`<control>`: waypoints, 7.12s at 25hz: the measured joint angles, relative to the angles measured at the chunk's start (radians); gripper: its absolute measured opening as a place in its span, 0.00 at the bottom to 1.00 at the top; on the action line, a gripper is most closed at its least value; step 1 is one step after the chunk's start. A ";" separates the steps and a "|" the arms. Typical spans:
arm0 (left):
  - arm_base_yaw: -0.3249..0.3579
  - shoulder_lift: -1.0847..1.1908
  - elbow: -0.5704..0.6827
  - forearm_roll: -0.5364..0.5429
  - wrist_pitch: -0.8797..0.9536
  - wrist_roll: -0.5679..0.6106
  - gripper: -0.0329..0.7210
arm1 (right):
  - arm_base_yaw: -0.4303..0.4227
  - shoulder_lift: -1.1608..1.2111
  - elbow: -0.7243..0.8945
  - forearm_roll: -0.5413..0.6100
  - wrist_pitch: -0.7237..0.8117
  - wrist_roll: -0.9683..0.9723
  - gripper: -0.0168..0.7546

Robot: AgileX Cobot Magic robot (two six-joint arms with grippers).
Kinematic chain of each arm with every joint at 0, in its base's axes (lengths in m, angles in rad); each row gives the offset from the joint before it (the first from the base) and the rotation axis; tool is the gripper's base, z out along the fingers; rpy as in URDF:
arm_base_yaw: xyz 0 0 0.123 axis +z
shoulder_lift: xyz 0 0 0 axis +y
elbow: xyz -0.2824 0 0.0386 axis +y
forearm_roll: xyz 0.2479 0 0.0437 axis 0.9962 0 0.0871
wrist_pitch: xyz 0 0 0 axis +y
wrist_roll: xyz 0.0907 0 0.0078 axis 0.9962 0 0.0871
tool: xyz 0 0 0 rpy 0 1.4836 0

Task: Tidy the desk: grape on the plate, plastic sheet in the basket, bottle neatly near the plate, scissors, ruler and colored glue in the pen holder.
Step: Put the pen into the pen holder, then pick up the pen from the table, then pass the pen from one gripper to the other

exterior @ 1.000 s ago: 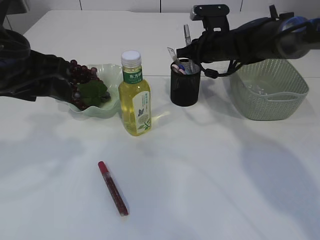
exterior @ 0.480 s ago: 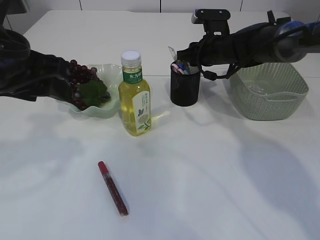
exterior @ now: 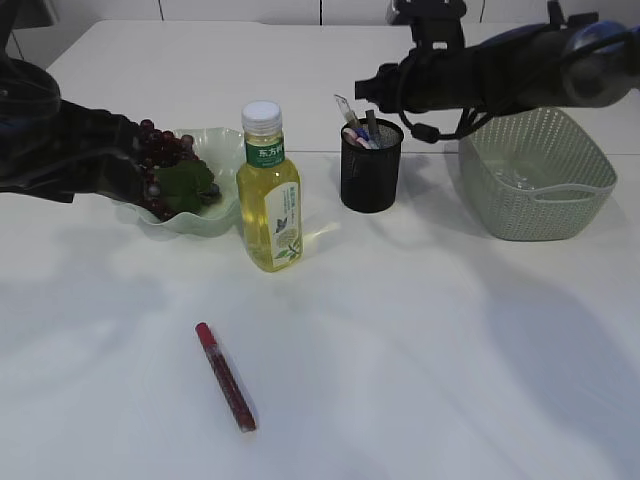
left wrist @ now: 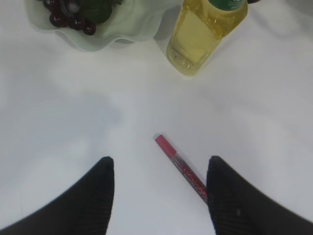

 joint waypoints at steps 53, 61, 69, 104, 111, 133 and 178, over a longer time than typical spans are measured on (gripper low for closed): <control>0.000 0.296 0.000 -0.148 -0.020 -0.333 0.62 | 0.000 -0.818 0.570 -1.277 0.914 1.255 0.41; -0.014 0.458 -0.011 -0.148 -0.093 -0.472 0.62 | 0.000 -0.818 0.570 -1.277 0.914 1.257 0.41; -0.014 0.547 -0.024 -0.107 -0.147 -0.584 0.62 | 0.000 -0.820 0.570 -1.277 0.914 1.257 0.41; -0.014 0.640 -0.035 -0.024 -0.109 -0.632 0.23 | 0.000 -0.820 0.570 -1.277 0.914 1.259 0.41; -0.014 0.640 -0.036 -0.022 -0.107 -0.632 0.17 | 0.000 -0.820 0.570 -1.277 0.914 1.259 0.41; -0.018 0.636 -0.036 0.015 -0.080 -0.614 0.16 | 0.000 -0.820 0.570 -1.277 0.914 1.259 0.41; -0.143 0.023 -0.025 0.151 -0.771 -0.230 0.15 | 0.000 -0.820 0.570 -0.531 0.781 0.577 0.41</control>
